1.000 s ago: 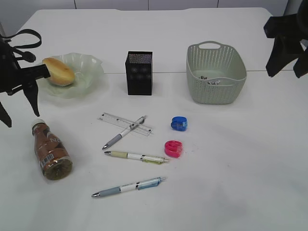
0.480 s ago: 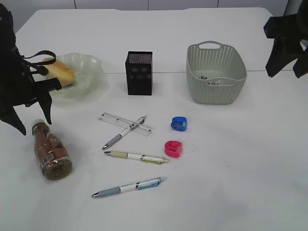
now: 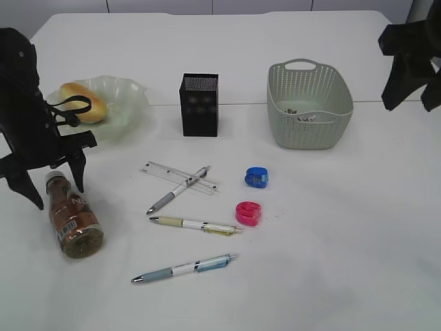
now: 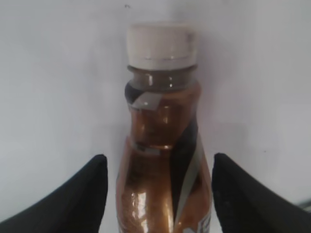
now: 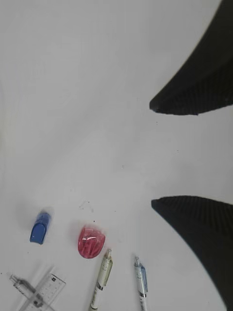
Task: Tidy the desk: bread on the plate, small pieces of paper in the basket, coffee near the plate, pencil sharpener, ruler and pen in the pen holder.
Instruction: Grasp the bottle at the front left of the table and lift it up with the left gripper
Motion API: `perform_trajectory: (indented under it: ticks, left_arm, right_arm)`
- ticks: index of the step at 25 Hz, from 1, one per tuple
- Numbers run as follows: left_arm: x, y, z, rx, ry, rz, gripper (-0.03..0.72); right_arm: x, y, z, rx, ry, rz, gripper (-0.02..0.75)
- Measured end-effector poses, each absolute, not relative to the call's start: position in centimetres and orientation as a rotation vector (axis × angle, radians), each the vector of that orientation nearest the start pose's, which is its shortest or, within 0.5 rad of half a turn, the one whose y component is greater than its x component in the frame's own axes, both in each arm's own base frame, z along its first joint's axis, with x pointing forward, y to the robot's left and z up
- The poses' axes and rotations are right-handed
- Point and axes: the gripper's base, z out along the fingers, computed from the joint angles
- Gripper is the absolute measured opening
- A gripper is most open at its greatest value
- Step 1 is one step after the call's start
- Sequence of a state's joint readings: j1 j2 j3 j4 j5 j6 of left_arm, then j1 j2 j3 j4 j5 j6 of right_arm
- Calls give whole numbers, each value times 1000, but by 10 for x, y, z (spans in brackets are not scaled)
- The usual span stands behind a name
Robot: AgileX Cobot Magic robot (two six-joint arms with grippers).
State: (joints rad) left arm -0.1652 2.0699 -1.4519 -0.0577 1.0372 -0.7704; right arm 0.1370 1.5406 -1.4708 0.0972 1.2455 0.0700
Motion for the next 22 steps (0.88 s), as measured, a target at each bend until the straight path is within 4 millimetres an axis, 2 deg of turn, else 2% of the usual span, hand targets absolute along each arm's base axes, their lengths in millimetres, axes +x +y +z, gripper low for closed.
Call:
perform_trajectory:
  ticks: [12, 22]
  left_arm:
    - [394, -72, 151, -1012, 2975, -134, 498]
    - [395, -68, 137, -1055, 3008, -131, 497]
  right_arm:
    - [307, 50, 347, -75, 2804, 178, 398]
    - [307, 50, 347, -77, 2804, 177, 398]
